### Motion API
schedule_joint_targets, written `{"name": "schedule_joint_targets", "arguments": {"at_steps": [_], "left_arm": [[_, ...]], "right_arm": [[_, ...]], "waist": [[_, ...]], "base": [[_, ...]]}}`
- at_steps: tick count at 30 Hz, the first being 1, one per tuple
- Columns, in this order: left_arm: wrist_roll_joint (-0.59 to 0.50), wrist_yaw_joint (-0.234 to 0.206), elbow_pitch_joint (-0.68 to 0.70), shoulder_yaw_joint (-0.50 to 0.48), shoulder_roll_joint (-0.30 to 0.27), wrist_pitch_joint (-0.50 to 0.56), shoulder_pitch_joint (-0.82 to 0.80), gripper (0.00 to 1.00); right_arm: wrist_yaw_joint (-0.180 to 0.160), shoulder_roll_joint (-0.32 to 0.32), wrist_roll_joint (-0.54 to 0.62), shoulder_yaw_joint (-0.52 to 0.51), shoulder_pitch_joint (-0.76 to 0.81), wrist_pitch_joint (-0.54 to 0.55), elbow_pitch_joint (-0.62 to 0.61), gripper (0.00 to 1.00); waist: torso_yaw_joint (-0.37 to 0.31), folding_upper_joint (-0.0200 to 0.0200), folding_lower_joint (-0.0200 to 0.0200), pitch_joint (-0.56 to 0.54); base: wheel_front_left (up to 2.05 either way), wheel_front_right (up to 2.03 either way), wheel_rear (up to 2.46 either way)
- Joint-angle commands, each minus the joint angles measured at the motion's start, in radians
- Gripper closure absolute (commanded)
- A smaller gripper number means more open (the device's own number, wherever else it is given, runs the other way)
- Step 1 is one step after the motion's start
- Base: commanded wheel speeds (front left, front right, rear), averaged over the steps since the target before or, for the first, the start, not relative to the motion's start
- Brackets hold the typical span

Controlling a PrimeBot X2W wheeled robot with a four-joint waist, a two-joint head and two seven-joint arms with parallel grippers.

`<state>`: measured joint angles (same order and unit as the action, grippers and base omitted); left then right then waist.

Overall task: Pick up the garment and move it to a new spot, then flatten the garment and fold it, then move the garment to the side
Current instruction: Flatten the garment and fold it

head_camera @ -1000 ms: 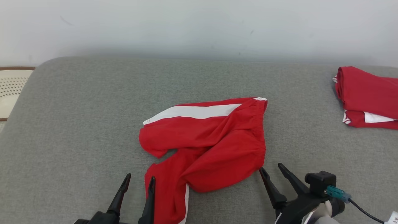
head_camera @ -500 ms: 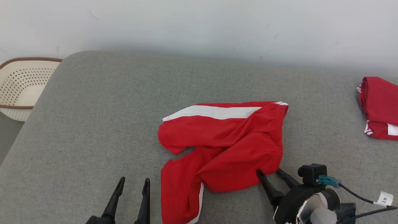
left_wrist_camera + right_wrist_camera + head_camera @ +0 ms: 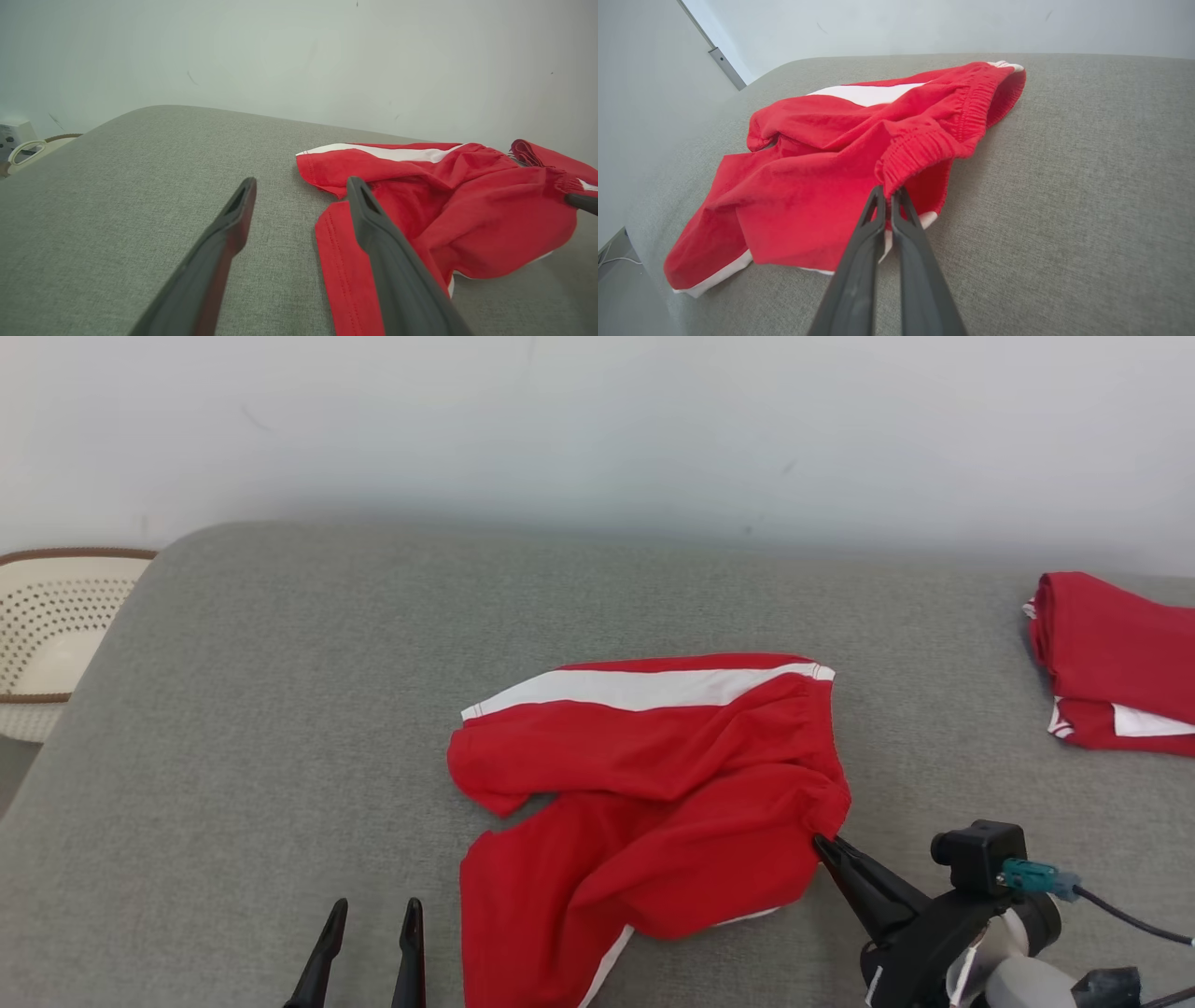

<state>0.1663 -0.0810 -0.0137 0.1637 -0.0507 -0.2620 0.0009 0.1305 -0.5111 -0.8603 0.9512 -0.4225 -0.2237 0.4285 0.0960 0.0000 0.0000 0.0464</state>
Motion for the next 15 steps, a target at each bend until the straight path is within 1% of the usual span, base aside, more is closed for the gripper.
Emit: {"name": "schedule_joint_targets", "arguments": {"at_steps": [1, 3, 4, 7, 10, 13, 15], "left_arm": [[0.009, -0.007, 0.0, -0.003, 0.0, -0.004, 0.026, 0.0], [0.01, -0.008, 0.0, -0.003, 0.0, -0.004, 0.025, 0.0], [0.01, -0.008, 0.0, -0.003, 0.0, -0.004, 0.025, 0.0], [0.015, -0.008, -0.003, -0.004, 0.0, -0.004, 0.021, 0.0], [0.018, -0.015, -0.001, 0.001, 0.0, -0.004, 0.021, 0.0], [0.023, -0.015, -0.002, -0.001, 0.0, -0.004, 0.021, 0.0], [0.026, -0.015, -0.003, 0.003, 0.0, -0.004, 0.02, 0.0]], "right_arm": [[0.001, -0.041, -0.018, -0.003, 0.025, 0.037, -0.058, 1.0], [0.001, -0.078, -0.031, -0.013, 0.043, 0.081, -0.121, 1.0], [0.001, -0.078, -0.031, -0.013, 0.043, 0.081, -0.121, 1.0], [0.001, -0.133, -0.053, -0.034, 0.083, 0.161, -0.217, 1.0], [0.001, -0.183, -0.066, -0.078, 0.131, 0.242, -0.299, 1.0], [0.001, -0.202, -0.073, -0.139, 0.175, 0.304, -0.359, 1.0], [0.001, -0.202, -0.037, -0.183, 0.191, 0.324, -0.365, 1.0]], "waist": [[-0.028, 0.0, 0.0, -0.009], [-0.04, 0.0, 0.0, -0.01], [-0.04, 0.0, 0.0, -0.01], [-0.051, 0.0, 0.0, -0.009], [-0.057, 0.0, 0.0, -0.008], [-0.061, 0.0, 0.0, -0.005], [-0.06, 0.0, 0.0, -0.002]], "base": [[0.0, 0.0, 0.0], [0.0, 0.0, 0.0], [0.0, 0.0, 0.0], [0.0, 0.0, 0.0], [0.0, 0.0, 0.0], [0.0, 0.0, 0.0], [0.0, 0.0, 0.0]]}}
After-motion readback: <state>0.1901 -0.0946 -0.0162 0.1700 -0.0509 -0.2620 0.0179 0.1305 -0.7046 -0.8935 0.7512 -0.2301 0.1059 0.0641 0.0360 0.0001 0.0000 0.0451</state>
